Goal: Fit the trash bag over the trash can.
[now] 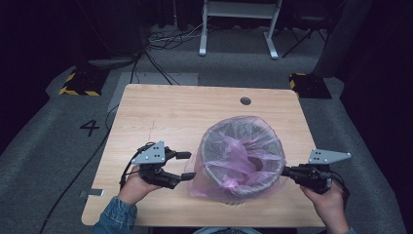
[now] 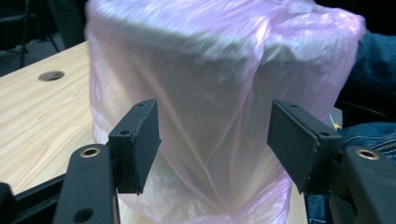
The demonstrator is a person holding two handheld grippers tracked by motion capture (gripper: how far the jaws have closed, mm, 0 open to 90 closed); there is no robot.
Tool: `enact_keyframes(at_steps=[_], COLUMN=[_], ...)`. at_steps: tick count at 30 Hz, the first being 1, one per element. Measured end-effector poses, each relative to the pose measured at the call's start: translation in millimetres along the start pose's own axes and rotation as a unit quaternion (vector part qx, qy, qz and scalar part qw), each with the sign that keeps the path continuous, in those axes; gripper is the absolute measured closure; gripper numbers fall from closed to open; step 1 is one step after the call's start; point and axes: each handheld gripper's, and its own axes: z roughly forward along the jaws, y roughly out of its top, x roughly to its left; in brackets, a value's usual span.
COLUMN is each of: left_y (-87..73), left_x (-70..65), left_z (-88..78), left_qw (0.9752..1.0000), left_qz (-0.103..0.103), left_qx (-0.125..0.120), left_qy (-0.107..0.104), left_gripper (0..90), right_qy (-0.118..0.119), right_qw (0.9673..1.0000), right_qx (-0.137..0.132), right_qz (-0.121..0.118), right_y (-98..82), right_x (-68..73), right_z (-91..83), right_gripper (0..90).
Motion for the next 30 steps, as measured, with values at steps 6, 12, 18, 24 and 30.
enact_keyframes(at_steps=[6,12,18,24,30], left_y=[2.3,5.7,-2.6,-24.0,-46.7], left_x=[1.7,-2.1,6.7,15.2,19.5], left_z=[11.9,16.9,25.3,36.3,32.6], left_qw=[0.9999,0.9957,0.9884,0.9769,0.9657], left_qz=[0.005,0.026,0.003,-0.011,-0.044], left_qx=[0.016,0.045,0.091,0.159,0.205], left_qy=[0.005,0.076,0.121,0.142,0.153], left_gripper=[34.5,86.0,90.0,90.0,90.0], right_qy=[0.001,0.002,0.006,0.005,-0.01], right_qw=[0.9998,0.9999,0.9995,0.9952,0.9836], right_qx=[0.0,0.001,0.031,0.096,0.17], right_qz=[-0.02,-0.012,0.005,0.022,0.059], right_y=[9.8,7.4,-0.6,-17.5,-43.6], right_x=[6.5,2.1,-10.6,-23.9,-33.2], right_z=[2.2,0.5,11.9,35.2,43.1], right_gripper=[89.5,90.0,90.0,90.0,90.0])
